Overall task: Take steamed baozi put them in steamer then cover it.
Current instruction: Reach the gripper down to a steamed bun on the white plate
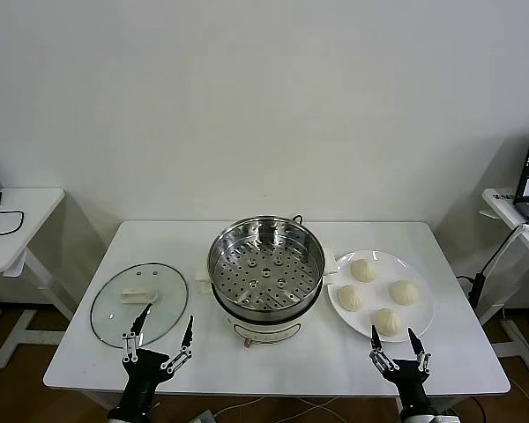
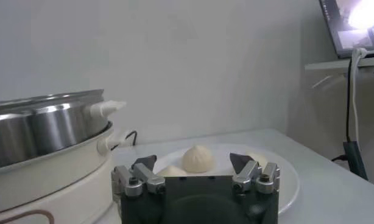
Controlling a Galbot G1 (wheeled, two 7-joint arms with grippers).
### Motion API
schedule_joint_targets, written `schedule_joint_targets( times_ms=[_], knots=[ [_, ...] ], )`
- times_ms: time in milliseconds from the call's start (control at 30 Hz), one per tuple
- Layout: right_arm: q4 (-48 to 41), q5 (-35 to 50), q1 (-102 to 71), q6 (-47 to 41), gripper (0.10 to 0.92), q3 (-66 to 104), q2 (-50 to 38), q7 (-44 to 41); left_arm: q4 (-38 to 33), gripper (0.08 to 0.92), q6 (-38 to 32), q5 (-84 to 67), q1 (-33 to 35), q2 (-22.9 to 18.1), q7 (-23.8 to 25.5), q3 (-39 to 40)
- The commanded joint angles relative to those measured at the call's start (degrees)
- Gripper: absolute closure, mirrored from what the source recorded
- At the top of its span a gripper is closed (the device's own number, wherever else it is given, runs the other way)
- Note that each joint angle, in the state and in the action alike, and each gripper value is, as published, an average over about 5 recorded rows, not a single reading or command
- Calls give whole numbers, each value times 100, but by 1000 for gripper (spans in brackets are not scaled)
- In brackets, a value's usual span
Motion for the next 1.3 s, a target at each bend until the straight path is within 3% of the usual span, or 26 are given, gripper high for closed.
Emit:
schedule_joint_targets(
  times_ms=[33, 367, 567, 767, 900, 1067, 1300],
  knots=[
    [-19, 3, 170, -67, 203, 20, -79, 94, -51, 177, 12, 15, 23, -13, -13, 21],
    [-394, 765, 2079, -1106, 203, -221, -705, 521, -226, 177, 50, 36, 81, -60, -60, 115],
    [-1536, 1340, 4036, -1347, 203, -995, -1149, 703, -307, 177, 73, 40, 88, -74, -78, 172],
    [-3051, 1663, 5863, -1385, 203, -2039, -1425, 263, -340, 177, 77, 40, 106, -83, -90, 202],
    [-3910, 1866, 6690, -1514, 203, -2796, -1671, -645, -366, 177, 80, 39, 120, -81, -99, 206],
    [-4516, 1806, 7425, -1762, 203, -3770, -2231, -2599, -392, 177, 87, 38, 125, -61, -109, 227],
    [-5538, 846, 8880, -1614, 203, -5051, -2566, -5646, -406, 177, 102, 38, 128, -53, -119, 265]
  ],
)
